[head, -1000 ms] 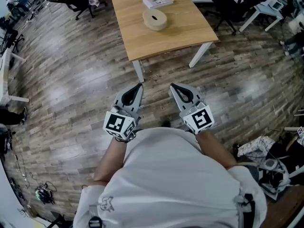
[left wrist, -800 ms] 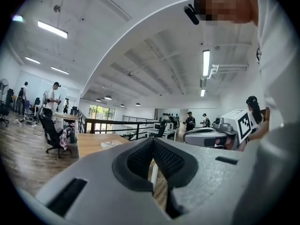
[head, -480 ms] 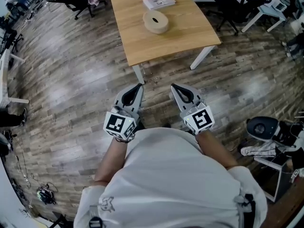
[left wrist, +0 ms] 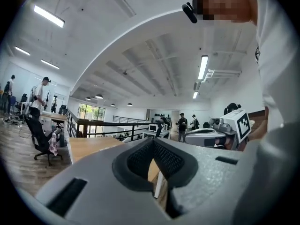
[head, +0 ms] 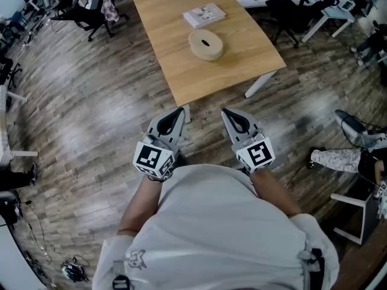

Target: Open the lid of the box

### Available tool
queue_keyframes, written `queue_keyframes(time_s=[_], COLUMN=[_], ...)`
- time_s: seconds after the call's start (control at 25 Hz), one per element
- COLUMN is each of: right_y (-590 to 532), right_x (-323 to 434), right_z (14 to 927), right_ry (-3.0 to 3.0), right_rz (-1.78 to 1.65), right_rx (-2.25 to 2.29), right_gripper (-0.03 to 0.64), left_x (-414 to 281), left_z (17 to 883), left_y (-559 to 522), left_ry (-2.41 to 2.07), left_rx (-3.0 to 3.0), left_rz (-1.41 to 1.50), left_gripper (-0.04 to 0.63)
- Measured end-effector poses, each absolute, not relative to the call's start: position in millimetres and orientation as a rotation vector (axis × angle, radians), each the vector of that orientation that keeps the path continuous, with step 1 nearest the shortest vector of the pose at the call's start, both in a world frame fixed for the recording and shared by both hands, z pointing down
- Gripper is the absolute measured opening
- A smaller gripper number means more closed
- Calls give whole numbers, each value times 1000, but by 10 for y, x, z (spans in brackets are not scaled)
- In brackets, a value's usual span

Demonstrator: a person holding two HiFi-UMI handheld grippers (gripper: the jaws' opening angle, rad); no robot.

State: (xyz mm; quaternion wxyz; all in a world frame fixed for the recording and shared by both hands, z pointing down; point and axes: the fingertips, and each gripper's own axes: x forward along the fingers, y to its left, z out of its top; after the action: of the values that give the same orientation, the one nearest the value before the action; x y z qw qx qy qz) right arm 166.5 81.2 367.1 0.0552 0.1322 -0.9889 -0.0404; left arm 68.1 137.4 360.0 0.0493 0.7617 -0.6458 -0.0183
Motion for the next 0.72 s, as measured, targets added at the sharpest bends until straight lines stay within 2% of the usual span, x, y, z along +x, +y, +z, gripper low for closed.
queue_keyframes(time_s=[0.4,0.72], right_y=[940,974], right_x=[573,27], right_z=[3649,3712], right_ry=[-2976,-2963], right_rz=[-115,-107], right_rx=[501,499], right_gripper=[5,5], left_x=[-429,-978], left_z=[3542,3641], left_y=[1417,1377], left_ry=[-1869,-1848], left_rx=[2403,2406], left_rz=[-61,-44], left_gripper=[5,6])
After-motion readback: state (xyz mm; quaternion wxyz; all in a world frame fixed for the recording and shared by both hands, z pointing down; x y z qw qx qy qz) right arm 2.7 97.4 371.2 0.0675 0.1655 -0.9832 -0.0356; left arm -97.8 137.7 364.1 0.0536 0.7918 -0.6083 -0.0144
